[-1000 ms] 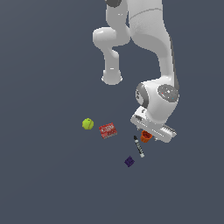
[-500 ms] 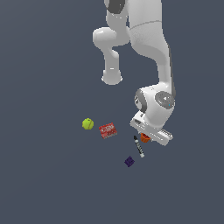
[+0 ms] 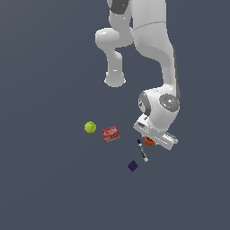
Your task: Pick up a designated object from a clutter of objects.
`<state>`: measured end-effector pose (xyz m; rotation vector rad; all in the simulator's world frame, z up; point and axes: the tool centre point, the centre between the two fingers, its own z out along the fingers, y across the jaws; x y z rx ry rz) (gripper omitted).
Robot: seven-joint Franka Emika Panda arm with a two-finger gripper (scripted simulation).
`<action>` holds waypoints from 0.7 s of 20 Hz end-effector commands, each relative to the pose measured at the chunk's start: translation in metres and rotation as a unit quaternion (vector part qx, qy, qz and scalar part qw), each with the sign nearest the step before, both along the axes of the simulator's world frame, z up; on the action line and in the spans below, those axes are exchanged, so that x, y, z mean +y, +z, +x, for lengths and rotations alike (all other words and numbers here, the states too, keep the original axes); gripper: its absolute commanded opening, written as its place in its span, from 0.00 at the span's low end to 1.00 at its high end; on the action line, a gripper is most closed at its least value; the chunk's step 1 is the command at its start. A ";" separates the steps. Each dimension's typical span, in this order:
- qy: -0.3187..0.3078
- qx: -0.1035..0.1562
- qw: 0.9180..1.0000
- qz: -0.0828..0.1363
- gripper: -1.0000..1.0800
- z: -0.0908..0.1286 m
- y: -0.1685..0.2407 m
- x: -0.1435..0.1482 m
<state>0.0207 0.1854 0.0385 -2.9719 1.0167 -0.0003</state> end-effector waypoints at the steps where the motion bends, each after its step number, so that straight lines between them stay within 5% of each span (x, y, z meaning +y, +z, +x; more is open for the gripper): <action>1: 0.000 0.000 1.000 0.000 0.00 0.000 0.000 0.000; 14: -0.001 0.000 1.000 0.001 0.00 0.009 0.055 -0.046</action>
